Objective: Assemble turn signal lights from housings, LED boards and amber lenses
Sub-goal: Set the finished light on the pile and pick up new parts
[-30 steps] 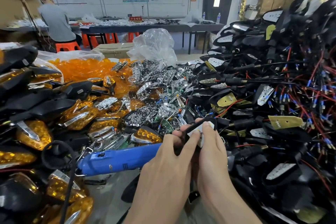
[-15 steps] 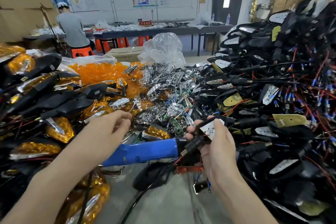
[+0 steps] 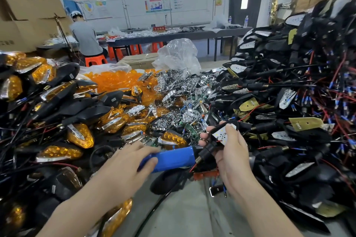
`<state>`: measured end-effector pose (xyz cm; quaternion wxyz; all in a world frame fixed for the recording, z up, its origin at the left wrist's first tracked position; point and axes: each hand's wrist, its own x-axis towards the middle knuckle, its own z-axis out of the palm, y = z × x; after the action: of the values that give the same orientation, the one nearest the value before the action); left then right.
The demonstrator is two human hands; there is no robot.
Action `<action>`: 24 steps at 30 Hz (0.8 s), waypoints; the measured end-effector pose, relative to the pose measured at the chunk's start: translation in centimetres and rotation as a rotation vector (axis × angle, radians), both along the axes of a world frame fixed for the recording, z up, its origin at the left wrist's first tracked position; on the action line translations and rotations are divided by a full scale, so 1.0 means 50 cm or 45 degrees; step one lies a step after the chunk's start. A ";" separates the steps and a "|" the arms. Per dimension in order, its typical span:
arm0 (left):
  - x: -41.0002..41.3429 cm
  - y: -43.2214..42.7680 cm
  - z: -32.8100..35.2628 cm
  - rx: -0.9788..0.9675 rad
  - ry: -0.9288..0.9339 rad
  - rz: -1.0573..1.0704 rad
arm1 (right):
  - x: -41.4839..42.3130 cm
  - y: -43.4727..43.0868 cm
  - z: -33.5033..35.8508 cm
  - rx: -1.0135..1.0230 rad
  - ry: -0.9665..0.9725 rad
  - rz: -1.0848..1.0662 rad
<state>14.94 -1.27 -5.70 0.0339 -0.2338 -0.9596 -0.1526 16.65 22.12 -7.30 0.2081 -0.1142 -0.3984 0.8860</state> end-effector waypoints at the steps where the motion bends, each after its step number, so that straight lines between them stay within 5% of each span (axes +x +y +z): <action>1: 0.001 -0.003 0.002 0.011 -0.022 -0.006 | -0.001 0.000 -0.001 0.002 0.001 0.002; 8: -0.053 -0.009 0.029 0.178 -0.182 0.217 | 0.000 0.002 -0.005 0.011 0.003 0.025; 15: -0.108 0.018 0.027 0.003 -0.180 0.276 | -0.001 0.002 -0.005 0.035 -0.008 0.045; 21: 0.037 0.056 0.002 0.570 0.571 0.249 | -0.006 0.001 -0.011 0.022 0.000 0.045; 24: 0.065 0.079 -0.022 0.511 0.823 0.058 | -0.006 0.001 -0.015 0.037 0.003 0.040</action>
<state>18.17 2.70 -6.81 0.3833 -0.2372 -0.8554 -0.2551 16.37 22.19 -8.07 0.1961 -0.1039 -0.4129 0.8833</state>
